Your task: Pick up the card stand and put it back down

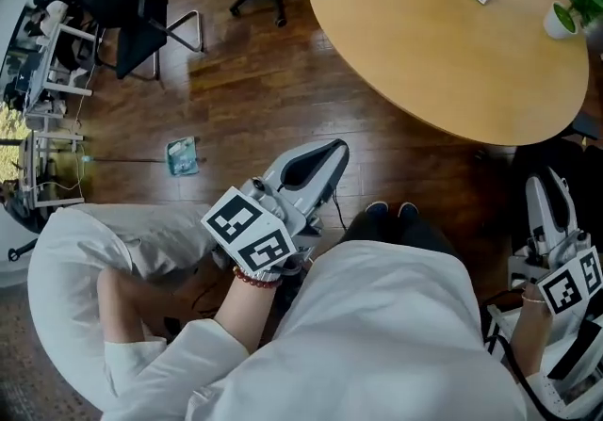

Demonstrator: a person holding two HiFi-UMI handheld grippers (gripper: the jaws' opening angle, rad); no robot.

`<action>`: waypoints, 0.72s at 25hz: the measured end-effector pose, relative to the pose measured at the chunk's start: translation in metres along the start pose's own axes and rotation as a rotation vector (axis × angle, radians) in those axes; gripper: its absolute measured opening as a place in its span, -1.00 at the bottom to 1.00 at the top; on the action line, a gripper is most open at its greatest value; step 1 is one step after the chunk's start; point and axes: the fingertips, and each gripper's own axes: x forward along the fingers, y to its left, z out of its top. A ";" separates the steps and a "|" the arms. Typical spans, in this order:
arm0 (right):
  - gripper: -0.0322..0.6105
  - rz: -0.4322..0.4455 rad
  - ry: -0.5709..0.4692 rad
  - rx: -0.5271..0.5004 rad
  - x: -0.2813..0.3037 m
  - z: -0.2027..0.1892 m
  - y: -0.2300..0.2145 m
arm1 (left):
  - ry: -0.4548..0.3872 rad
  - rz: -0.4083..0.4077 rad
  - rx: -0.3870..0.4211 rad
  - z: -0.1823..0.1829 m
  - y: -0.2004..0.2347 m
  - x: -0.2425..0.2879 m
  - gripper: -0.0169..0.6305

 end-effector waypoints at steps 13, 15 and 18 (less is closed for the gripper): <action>-0.83 0.084 -0.053 -0.098 -0.086 0.006 0.055 | -0.082 -0.171 0.031 0.056 -0.119 0.027 -0.95; -0.83 0.065 -0.077 -0.085 -0.096 0.010 0.055 | -0.108 -0.218 0.037 0.064 -0.140 0.036 -0.95; -0.83 0.053 -0.114 -0.109 -0.102 0.023 0.061 | -0.069 -0.294 0.080 0.058 -0.173 0.048 -0.95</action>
